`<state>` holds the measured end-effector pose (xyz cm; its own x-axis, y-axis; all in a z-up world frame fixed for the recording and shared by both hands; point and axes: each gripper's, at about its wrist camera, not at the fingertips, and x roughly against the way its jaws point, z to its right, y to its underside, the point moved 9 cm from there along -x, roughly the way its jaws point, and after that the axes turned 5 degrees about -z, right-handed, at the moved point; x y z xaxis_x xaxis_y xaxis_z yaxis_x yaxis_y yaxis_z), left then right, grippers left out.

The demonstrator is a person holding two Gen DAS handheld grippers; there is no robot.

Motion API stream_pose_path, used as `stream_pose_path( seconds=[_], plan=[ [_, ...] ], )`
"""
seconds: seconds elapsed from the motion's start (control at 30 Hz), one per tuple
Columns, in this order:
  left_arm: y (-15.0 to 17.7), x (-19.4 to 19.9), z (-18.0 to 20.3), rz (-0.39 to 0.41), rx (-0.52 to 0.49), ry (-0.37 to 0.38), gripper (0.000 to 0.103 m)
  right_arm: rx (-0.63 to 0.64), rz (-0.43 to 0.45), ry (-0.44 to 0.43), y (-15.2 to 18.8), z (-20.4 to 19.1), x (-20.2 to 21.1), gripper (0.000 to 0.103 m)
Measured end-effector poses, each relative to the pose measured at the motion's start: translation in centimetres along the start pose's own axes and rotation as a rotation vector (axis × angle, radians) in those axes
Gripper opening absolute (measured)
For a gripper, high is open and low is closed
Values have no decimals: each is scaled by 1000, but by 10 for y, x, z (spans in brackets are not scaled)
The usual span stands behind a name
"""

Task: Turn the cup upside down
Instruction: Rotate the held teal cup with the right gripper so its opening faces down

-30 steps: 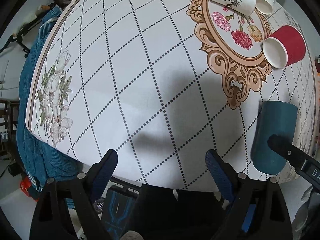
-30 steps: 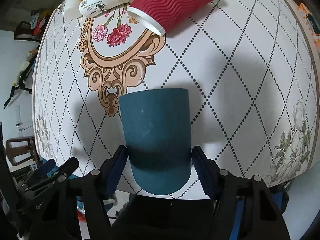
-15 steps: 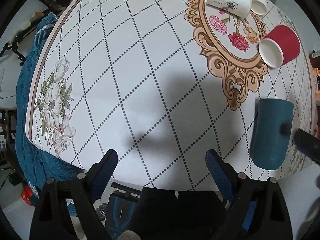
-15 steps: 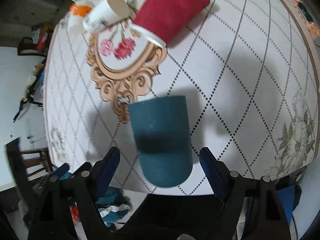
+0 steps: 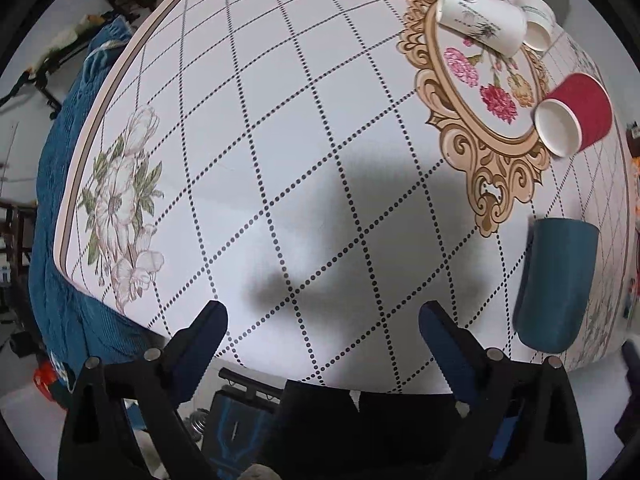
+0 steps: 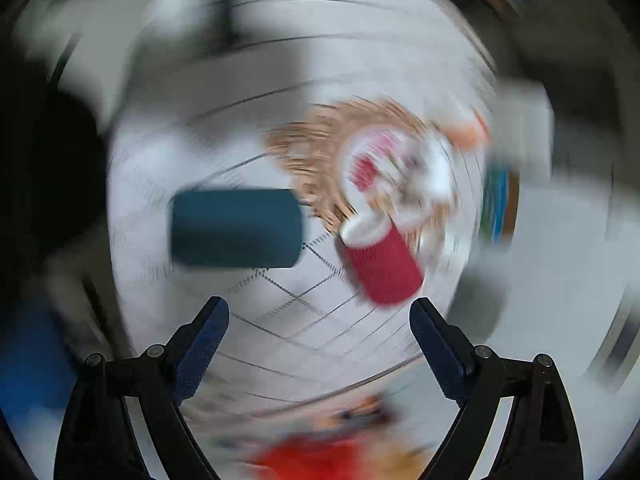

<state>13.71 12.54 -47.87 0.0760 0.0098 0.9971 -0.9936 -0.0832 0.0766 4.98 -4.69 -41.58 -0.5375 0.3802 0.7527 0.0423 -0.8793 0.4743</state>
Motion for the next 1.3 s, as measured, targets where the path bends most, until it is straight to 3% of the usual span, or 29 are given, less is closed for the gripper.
stream_pose_path(
  seconds=[0.1, 0.23, 0.43, 0.73, 1.13, 1.3],
  plan=[
    [3, -3, -2, -7, 37, 6, 98, 363, 40, 132, -2, -33, -12, 94],
    [9, -10, -4, -20, 73, 2, 98, 673, 83, 284, -5, -53, -29, 94],
    [22, -18, 0, -28, 103, -3, 98, 969, 130, 398, 1, -60, -55, 94],
    [31, -31, -3, -30, 140, 2, 98, 1119, 186, 420, 1, -46, -67, 94],
    [31, -34, -33, -37, 182, 0, 98, 1166, 227, 405, -13, -53, -93, 93],
    [27, -35, -35, -39, 182, -2, 98, 1198, 228, 412, -17, -62, -99, 73]
  ],
)
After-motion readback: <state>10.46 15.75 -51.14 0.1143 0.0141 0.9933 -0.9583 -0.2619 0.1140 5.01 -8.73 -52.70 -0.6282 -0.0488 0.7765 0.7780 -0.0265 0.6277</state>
